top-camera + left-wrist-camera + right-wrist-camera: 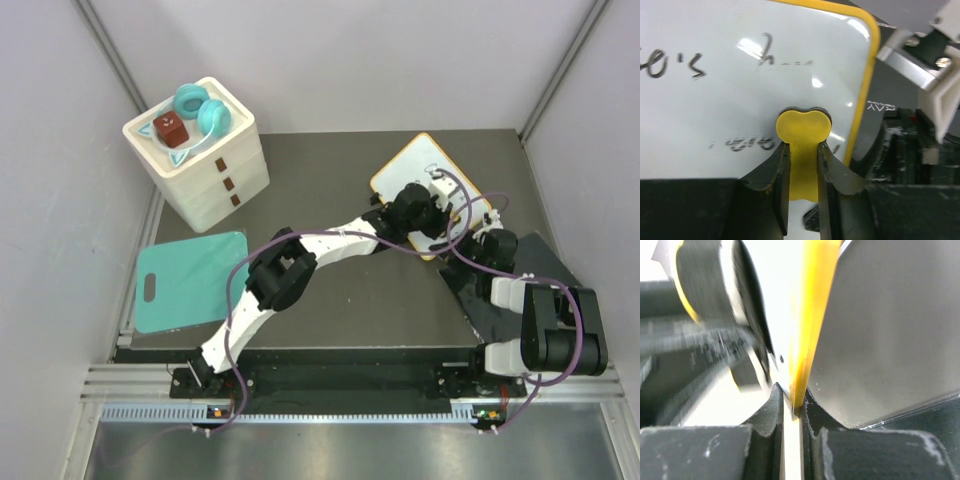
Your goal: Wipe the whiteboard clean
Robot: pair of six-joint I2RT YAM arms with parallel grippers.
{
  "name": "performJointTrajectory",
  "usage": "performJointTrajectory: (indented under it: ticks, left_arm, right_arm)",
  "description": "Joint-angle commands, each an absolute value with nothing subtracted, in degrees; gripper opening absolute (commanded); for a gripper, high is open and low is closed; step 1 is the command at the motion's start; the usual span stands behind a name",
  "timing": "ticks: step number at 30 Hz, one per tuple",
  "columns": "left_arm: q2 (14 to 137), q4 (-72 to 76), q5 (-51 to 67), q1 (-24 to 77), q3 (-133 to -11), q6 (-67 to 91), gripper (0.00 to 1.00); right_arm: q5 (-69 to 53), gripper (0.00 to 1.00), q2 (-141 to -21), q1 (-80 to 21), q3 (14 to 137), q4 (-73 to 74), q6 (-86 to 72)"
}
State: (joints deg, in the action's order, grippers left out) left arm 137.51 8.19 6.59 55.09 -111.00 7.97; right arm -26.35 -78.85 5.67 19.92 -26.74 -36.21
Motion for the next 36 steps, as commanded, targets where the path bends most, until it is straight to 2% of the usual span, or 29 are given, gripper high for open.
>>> performJointTrajectory:
  ticks: [1, 6, 12, 23, 29, 36]
  left_arm:
    - [143.3, -5.7, 4.6, 47.9, -109.7, 10.9, 0.0]
    - [145.6, -7.8, 3.9, 46.5, -115.7, 11.5, 0.0]
    - [146.1, -7.6, 4.8, 48.2, -116.7, 11.9, 0.0]
    - [146.0, -7.8, -1.9, 60.4, -124.7, 4.4, 0.0]
    - [148.2, -6.3, -2.4, 60.6, -130.3, 6.3, 0.0]
    - [152.0, -5.0, -9.7, 59.5, -137.6, 7.0, 0.0]
  right_arm:
    - [-29.2, 0.0, -79.3, 3.9, 19.7, -19.7, -32.1]
    - [-29.3, 0.0, -79.3, 3.9, 19.7, -19.8, -31.9]
    - [-29.3, 0.0, -79.3, 3.9, 19.6, -19.8, -32.0]
    - [-29.3, 0.0, -79.2, 3.9, 19.6, -19.9, -32.0]
    - [-29.4, 0.0, -79.2, 3.9, 19.6, -19.9, -31.9]
    - [-29.4, 0.0, -79.3, 3.9, 19.6, -20.0, -32.0]
